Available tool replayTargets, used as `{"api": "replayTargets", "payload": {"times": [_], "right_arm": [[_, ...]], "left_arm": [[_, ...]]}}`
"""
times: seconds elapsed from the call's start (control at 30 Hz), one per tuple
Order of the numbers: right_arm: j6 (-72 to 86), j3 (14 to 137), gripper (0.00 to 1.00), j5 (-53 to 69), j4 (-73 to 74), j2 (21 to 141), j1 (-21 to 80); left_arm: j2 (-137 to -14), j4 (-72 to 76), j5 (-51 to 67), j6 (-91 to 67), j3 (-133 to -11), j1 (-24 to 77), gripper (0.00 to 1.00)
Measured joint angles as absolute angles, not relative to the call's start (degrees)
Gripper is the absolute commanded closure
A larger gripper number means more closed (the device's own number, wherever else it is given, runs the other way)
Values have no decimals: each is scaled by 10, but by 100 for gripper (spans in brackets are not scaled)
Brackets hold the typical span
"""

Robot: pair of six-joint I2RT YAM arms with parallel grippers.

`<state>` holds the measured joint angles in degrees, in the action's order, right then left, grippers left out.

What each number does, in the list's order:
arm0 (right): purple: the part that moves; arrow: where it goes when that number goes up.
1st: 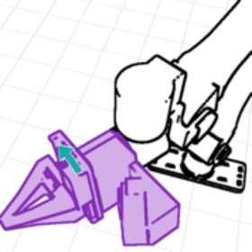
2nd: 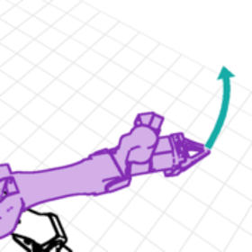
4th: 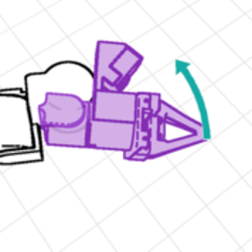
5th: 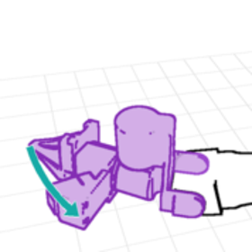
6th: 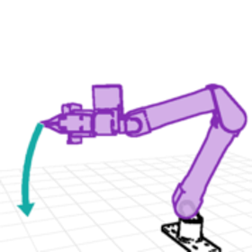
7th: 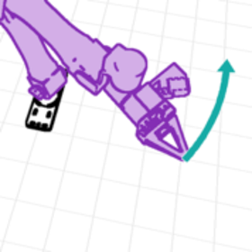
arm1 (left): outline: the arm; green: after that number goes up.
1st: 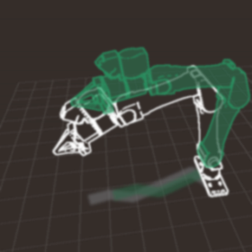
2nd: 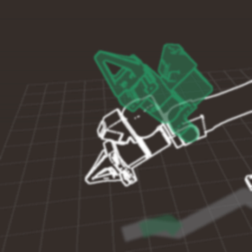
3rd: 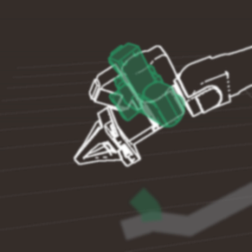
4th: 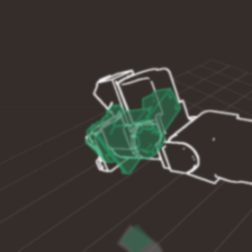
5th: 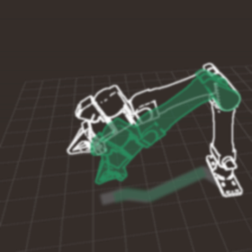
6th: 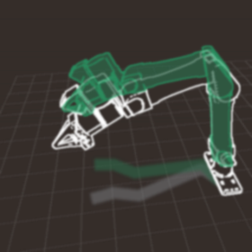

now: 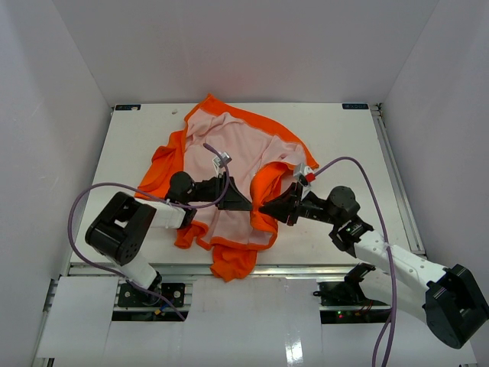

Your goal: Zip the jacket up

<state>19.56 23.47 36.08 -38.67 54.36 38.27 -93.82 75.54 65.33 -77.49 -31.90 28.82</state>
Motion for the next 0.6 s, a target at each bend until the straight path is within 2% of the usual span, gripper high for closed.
{"api": "replayTargets", "payload": {"times": [0.17, 0.37, 0.6], "right_arm": [[208, 235, 92, 378, -403, 544, 382], [233, 235, 92, 408, -433, 544, 382], [259, 235, 92, 435, -469, 544, 382]], "left_arm": [[-917, 755, 659, -756, -320, 288, 15], [-883, 756, 666, -720, -320, 288, 10], [-871, 757, 668, -669, -320, 288, 10]]}}
